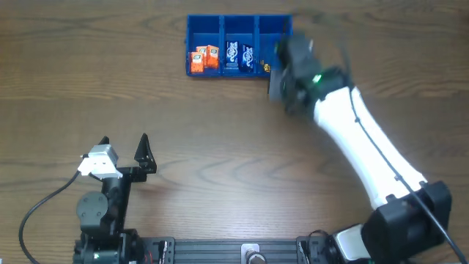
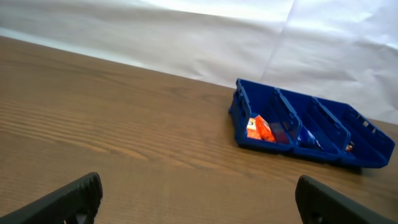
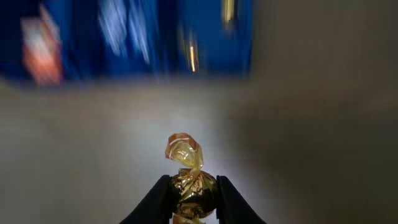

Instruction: Sort Candies Into Trays

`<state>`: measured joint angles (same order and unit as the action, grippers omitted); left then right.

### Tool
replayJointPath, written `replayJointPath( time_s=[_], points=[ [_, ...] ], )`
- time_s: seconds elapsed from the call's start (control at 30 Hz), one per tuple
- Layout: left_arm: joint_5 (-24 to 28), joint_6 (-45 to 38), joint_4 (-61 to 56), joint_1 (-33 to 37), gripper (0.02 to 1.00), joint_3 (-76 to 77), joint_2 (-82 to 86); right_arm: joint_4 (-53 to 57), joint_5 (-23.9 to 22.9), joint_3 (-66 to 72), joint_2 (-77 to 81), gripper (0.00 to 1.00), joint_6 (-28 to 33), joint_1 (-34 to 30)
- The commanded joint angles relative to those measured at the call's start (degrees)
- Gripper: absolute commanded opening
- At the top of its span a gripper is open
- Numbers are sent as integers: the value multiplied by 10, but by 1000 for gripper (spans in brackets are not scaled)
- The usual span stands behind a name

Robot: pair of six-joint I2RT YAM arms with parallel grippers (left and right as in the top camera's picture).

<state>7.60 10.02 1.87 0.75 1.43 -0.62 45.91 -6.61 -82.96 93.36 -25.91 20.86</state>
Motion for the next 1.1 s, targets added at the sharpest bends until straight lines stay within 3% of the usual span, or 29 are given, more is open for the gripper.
replayJointPath(
  time_s=[0.03, 0.37, 0.5, 0.53, 0.57, 0.73, 0.83, 0.97, 1.1],
  points=[
    [12, -10, 18, 3, 998, -11, 4, -13, -24, -148, 112, 226, 68, -33],
    [12, -10, 18, 3, 998, -11, 4, -100, -26, -233, 265, 240, 84, -36],
    [12, -10, 18, 3, 998, -11, 4, -108, -26, -233, 276, 369, 84, -36],
    [12, -10, 18, 3, 998, -11, 4, -108, -26, -233, 276, 555, 85, -36],
    [12, -10, 18, 3, 998, -11, 4, -109, -29, -233, 276, 656, 85, -36],
    [12, -10, 18, 3, 998, -11, 4, -113, -39, -233, 274, 1000, 99, -37],
    [12, -10, 18, 3, 998, -11, 4, -97, -39, -232, 256, 1000, 99, -43],
    [12, -10, 18, 3, 998, -11, 4, -67, -89, -221, 189, 1000, 116, -47],
    [12, -10, 18, 3, 998, -11, 4, -71, -90, -164, 75, 1000, 143, -57]
  ],
)
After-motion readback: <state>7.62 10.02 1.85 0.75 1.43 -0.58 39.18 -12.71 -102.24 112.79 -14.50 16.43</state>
